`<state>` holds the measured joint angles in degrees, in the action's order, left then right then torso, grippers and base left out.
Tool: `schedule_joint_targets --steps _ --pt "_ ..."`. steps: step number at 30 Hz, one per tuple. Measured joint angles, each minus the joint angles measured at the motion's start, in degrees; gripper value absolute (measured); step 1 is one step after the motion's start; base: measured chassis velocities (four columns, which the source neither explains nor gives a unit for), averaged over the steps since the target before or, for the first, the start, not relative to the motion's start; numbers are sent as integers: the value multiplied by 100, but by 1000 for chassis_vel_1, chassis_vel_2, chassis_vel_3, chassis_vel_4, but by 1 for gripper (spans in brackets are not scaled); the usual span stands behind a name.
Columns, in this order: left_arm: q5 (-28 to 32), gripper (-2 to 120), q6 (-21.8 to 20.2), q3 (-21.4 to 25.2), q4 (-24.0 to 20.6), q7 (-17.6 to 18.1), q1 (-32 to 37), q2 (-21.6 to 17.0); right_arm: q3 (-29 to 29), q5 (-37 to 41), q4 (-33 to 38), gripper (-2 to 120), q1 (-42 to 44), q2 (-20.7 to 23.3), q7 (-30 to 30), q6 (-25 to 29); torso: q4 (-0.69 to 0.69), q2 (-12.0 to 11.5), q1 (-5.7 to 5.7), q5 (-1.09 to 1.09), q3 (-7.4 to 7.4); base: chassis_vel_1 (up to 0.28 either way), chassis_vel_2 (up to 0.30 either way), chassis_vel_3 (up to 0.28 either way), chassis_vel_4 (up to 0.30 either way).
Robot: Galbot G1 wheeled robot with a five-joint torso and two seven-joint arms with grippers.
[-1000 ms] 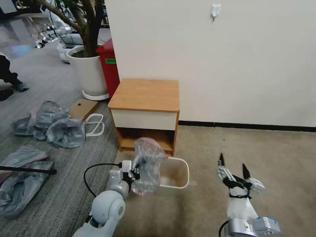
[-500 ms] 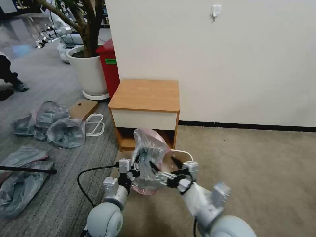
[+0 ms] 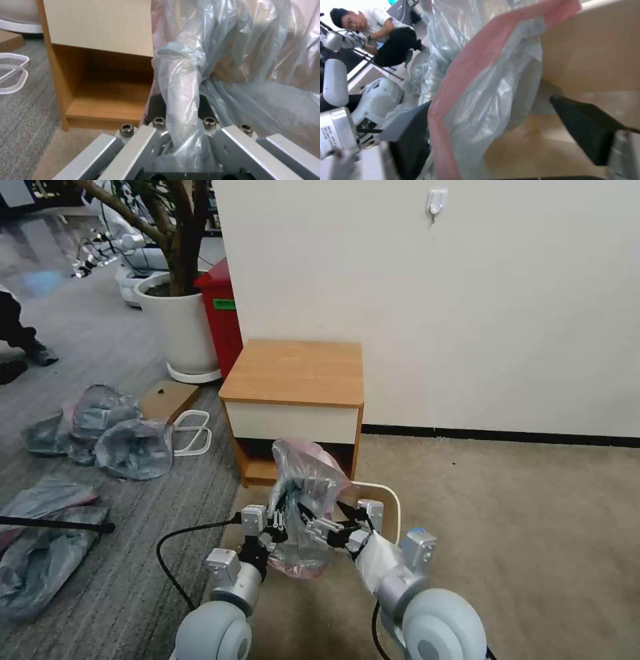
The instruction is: Pick up the garbage bag from the table and place it over the trash can.
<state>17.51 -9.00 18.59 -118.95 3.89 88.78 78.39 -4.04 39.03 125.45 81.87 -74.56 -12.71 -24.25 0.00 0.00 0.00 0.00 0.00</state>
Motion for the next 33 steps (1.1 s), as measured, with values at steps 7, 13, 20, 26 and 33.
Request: schedule_joint_targets --steps 7,13,20,26,33 --pt "8 5 12 11 -30 1 46 41 56 -13 -38 60 -27 -27 -1 128 0 0 0 0 0 0 0 0 0" --pt "10 5 31 15 -47 2 100 42 47 -18 -58 41 -59 -35 -1 190 0 0 0 0 0 0 0 0 0" --pt "18 5 36 49 -49 21 90 63 77 -48 -63 15 -31 -36 4 248 0 0 0 0 0 0 0 0 0" --pt "20 5 44 59 -39 31 114 80 75 -59 -28 0 -18 -6 30 330 0 0 0 0 0 0 0 0 0" --pt "25 5 59 89 21 38 109 50 69 -56 121 0 40 114 139 421 0 0 0 0 0 0 0 0 0"
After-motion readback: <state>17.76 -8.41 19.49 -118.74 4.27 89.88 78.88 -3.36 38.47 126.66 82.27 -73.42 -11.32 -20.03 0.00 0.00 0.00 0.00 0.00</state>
